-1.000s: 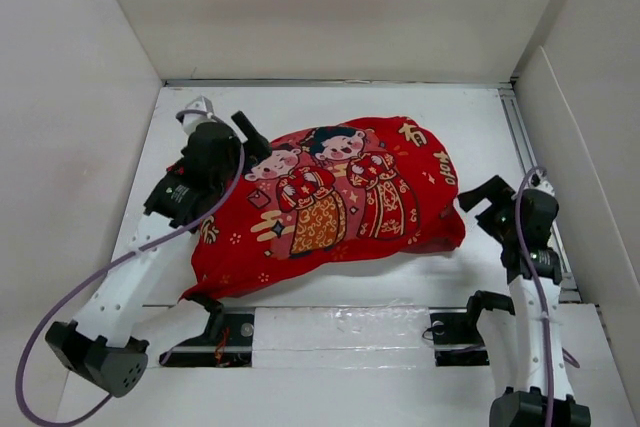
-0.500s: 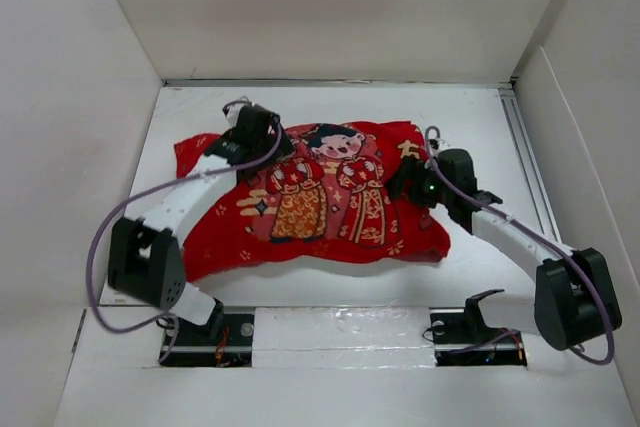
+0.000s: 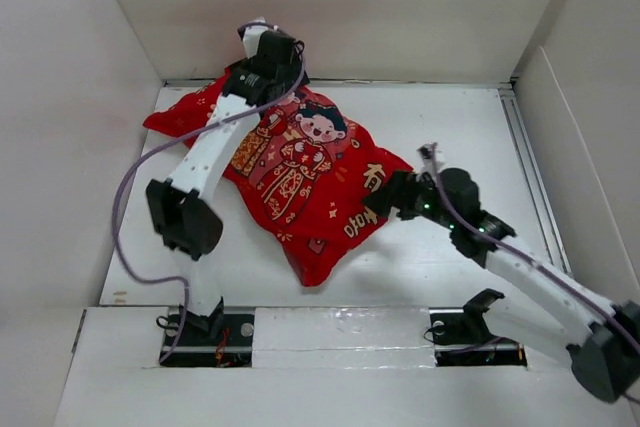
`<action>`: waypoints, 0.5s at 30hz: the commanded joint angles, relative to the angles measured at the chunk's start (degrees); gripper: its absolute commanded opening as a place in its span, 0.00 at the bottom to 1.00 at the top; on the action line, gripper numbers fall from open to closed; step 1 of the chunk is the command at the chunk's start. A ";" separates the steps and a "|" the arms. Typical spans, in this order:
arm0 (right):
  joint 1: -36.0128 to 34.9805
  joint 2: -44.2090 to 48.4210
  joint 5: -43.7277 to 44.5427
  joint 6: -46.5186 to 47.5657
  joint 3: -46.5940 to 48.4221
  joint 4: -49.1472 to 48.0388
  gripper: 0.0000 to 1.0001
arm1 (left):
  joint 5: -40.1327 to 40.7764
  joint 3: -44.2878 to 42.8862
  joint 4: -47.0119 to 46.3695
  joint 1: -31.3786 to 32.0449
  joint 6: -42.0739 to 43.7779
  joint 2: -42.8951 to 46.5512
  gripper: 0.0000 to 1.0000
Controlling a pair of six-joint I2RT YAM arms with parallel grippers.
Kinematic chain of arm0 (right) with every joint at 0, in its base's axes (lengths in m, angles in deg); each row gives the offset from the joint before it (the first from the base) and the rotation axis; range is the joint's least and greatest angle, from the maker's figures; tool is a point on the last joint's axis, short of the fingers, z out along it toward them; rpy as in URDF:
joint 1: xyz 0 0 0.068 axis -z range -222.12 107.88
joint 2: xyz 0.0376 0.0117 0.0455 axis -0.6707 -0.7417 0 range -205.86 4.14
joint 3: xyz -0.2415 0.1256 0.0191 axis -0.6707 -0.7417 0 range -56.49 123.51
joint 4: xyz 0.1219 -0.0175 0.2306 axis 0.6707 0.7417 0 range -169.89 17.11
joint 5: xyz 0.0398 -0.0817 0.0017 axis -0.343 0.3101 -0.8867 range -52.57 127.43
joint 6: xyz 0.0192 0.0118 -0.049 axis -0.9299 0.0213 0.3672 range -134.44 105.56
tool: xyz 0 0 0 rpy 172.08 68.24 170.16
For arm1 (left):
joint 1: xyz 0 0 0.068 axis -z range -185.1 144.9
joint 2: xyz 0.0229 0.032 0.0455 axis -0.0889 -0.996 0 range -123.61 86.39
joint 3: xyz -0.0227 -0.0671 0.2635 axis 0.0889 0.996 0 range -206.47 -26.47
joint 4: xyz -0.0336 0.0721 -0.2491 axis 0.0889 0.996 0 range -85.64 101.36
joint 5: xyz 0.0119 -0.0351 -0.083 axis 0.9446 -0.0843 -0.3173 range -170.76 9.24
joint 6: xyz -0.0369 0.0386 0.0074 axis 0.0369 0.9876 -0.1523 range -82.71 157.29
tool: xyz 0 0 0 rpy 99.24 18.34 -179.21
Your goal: Put the pillow into the pillowcase
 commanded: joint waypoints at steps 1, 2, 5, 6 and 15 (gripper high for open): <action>3.29 11.06 8.97 0.78 1.08 9.91 1.00 | 2.81 14.57 0.62 2.92 0.12 15.84 0.99; 4.43 15.35 10.29 1.65 1.08 11.68 1.00 | 1.76 19.49 -1.49 3.45 -0.66 22.58 0.99; 10.67 18.73 14.61 1.66 -1.01 15.22 1.00 | -4.75 35.86 -10.11 3.98 -1.28 30.53 0.99; 12.69 17.78 12.69 2.35 -1.90 13.73 1.00 | -7.19 38.24 -12.47 3.99 -1.28 33.51 0.99; 19.30 -3.84 -9.65 -0.45 -6.14 -18.79 0.89 | -18.21 48.81 -22.60 4.60 0.04 35.04 0.99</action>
